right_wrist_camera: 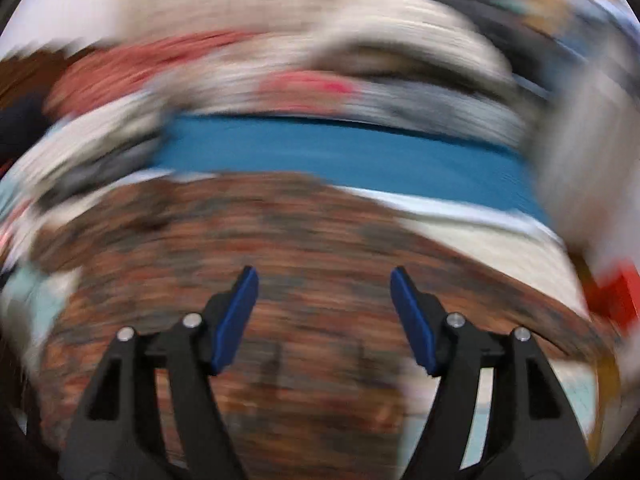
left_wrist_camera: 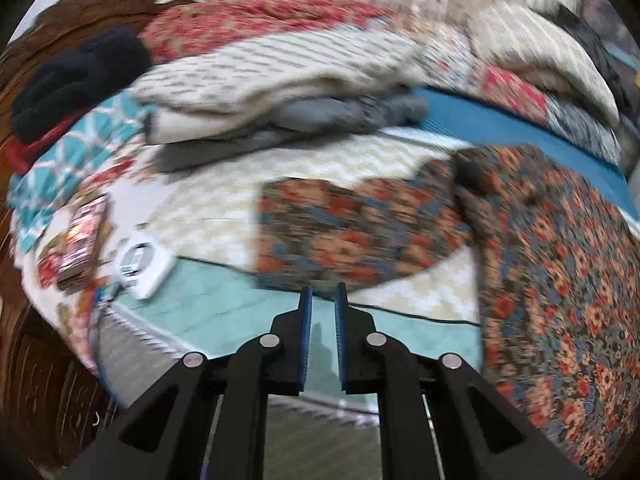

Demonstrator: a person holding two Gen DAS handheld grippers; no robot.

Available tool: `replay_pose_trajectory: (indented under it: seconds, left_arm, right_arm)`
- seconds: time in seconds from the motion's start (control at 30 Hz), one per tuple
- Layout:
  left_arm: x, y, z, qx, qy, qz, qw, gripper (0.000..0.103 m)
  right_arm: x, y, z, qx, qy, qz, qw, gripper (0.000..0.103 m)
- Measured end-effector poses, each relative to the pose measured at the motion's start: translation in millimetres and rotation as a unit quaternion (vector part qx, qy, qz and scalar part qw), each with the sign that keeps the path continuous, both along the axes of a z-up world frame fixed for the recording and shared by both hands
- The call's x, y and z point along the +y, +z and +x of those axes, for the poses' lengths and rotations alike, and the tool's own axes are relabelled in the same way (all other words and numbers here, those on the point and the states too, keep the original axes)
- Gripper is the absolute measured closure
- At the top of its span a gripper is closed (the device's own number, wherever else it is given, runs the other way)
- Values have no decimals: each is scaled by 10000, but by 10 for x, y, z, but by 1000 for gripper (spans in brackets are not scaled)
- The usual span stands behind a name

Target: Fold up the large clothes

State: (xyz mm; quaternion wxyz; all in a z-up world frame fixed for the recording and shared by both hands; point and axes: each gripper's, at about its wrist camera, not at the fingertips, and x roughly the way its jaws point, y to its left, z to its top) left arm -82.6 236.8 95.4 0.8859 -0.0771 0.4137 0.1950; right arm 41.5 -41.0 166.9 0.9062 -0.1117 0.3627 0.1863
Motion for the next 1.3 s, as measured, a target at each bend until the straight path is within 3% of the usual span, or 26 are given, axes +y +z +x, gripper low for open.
replay_pose_trajectory:
  seconds: [0.07,0.13,0.23,0.37,0.43,0.57,0.6,0.63,0.67,0.7,0.8,0.87,0.93,1.03,1.17,1.3]
  left_arm:
    - [208,59,-197,-141,228,36,9996,49]
    - [418,98,-393,-237,433,38,9988,49]
    - [687,113,-706,-326,708,11,9970,49]
    - [933,60,-1071,-302,935,16,9952,49]
    - [1028,17,-1227,-286,1009,-52,9945,49]
    - [1182,-71,-1395,-257,1055,-163,9940,49]
    - [1206,-88,-1429,-267,1068,-179,9938,49]
    - [1229,-100,-1457,-285,1078,-194,9936,49]
    - [1272,-110,-1494,-321,1103,-226,9931,49]
    - [1286,-122,-1510,-346,1124,-249,9927,49]
    - [1342,-155,-1556,-425,1204,-405,9910,49]
    - [1384,-202,-1525,-385,1211,-506,9906,49]
    - [1376,-201,-1492,-346,1221,-508,9906,49]
    - [1350,-89,-1523,-559,1216,-475,9899,49]
    - [1320,-27,-1524,-675,1235,-538,9886,49]
    - [1251,16,-1357,-646,1102,-569,9902,49]
  right_arm:
    - [834,-32,-132,20,1010,-137,9948,37]
    - [1678,-95,-301,82,1920,-228,9811,37]
    - [2631,-224,-531,190,2726,-337,9614,37]
    - [3505,-455,-685,519,3221,-483,9441,31]
    - [3840,-618,-684,657,3256,-654,9410,30]
    - [4151,-954,-497,1264,2950,-804,9437,28]
    - [4188,-1068,-406,1341,2852,-893,9448,33]
    - [4220,-1118,-368,1457,2819,-860,9444,71]
    - [4212,-1101,-307,1737,2770,-592,9432,96]
    - [4188,-1012,-251,1866,2565,-314,9479,100]
    - [4259,-562,-249,2011,2488,721,9447,100]
    - [4493,-159,-415,1936,2944,1334,9263,100]
    - [4805,191,-681,1583,3416,1331,9168,100]
    - [4921,356,-721,1448,3417,1324,9191,100]
    - [4599,554,-427,1387,3126,1778,9227,100]
    - [3687,932,102,1314,2460,2584,9249,100]
